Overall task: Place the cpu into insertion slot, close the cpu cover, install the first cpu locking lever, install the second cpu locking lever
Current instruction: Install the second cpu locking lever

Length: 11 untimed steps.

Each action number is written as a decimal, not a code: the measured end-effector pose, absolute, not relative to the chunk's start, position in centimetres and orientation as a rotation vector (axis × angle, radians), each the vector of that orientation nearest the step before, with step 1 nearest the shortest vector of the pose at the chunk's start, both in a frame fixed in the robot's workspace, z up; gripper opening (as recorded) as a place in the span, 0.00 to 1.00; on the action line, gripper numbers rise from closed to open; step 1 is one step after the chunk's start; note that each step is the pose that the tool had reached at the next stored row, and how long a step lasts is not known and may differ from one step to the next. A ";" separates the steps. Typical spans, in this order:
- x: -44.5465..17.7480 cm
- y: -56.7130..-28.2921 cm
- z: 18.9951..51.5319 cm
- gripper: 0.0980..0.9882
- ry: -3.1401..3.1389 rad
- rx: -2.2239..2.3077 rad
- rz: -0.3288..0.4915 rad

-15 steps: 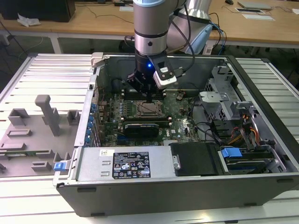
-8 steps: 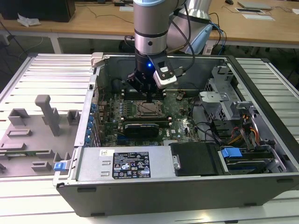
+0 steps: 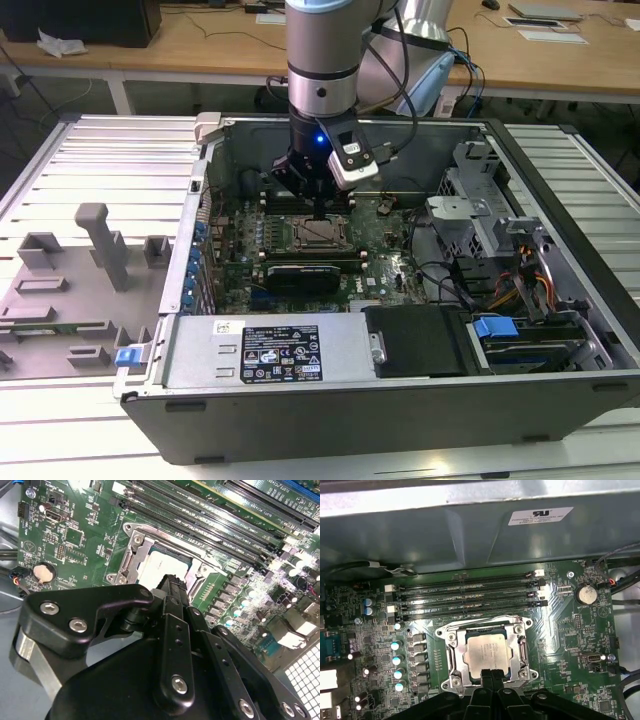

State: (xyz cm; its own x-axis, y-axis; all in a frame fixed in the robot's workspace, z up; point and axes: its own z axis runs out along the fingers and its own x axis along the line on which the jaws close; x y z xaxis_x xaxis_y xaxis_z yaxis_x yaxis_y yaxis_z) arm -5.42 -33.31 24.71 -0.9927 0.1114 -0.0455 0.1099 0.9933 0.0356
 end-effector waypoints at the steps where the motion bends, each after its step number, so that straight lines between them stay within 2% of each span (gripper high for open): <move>1: -5.4 -33.3 24.7 0.01 3.089 0.171 0.051; 7: -5.4 -33.5 24.7 0.01 3.089 0.172 0.051; 11: -5.4 -34.7 24.7 0.01 3.089 0.172 0.051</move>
